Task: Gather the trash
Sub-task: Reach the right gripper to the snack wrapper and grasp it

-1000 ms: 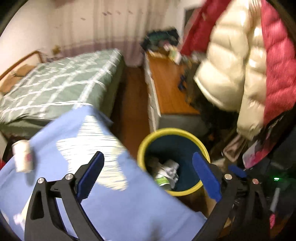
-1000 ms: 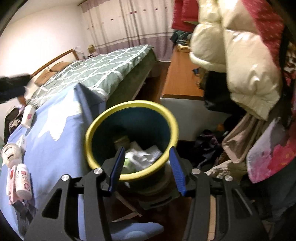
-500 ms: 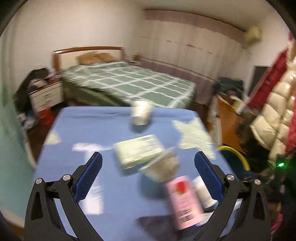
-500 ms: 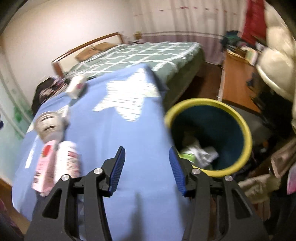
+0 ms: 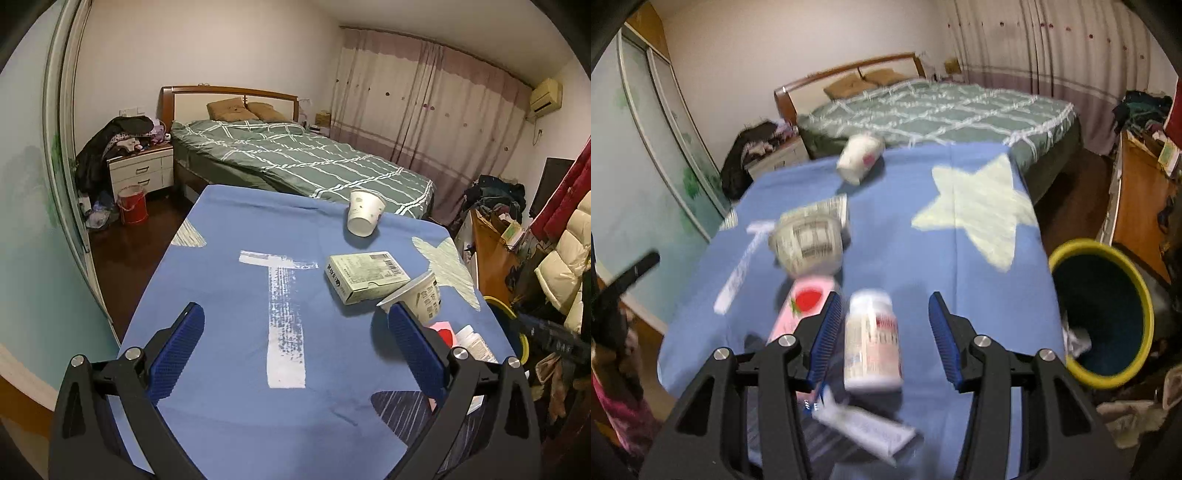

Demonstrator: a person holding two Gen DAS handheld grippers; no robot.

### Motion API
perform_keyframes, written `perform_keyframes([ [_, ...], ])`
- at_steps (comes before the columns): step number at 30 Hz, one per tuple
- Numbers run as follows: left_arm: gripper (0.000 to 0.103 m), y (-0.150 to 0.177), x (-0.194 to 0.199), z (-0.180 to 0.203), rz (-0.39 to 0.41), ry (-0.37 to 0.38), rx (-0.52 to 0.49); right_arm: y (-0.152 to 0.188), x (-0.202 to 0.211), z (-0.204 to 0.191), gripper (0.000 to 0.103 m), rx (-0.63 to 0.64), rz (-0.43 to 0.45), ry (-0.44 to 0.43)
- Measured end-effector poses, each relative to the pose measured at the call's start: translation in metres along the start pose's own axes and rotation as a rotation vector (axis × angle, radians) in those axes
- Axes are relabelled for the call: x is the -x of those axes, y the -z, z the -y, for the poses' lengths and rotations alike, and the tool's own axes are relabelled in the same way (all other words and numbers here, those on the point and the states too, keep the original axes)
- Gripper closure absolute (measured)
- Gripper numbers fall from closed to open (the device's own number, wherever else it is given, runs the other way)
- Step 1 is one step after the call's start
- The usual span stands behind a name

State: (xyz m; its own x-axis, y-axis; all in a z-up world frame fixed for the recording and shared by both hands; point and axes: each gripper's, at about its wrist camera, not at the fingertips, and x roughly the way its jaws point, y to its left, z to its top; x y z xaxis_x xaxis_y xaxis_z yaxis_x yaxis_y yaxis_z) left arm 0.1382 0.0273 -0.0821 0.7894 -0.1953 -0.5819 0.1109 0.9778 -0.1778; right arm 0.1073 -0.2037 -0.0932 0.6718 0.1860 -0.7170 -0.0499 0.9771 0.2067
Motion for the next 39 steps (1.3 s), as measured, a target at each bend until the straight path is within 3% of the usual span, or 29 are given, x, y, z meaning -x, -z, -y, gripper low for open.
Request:
perform_keyframes([
  [8,0.005,0.007,-0.010,0.018,-0.021,0.026,-0.020,0.041,-0.008,0.014,0.055,-0.055,-0.123,-0.058],
  [16,0.005,0.006,-0.008,0.032,-0.018,0.028,-0.038,0.059,-0.002,0.013,0.055,-0.075,-0.134,-0.141],
  [21,0.005,0.006,-0.008,0.035,-0.024,0.034,-0.037,0.069,-0.003,0.015,0.052,-0.078,-0.159,-0.150],
  [34,0.005,0.006,-0.004,0.043,-0.025,0.044,-0.050,0.077,-0.008,-0.030,0.052,0.013,-0.215,-0.208],
  [39,0.005,0.006,-0.003,0.043,-0.021,0.055,-0.044,0.081,-0.018,-0.049,0.052,0.035,-0.274,-0.215],
])
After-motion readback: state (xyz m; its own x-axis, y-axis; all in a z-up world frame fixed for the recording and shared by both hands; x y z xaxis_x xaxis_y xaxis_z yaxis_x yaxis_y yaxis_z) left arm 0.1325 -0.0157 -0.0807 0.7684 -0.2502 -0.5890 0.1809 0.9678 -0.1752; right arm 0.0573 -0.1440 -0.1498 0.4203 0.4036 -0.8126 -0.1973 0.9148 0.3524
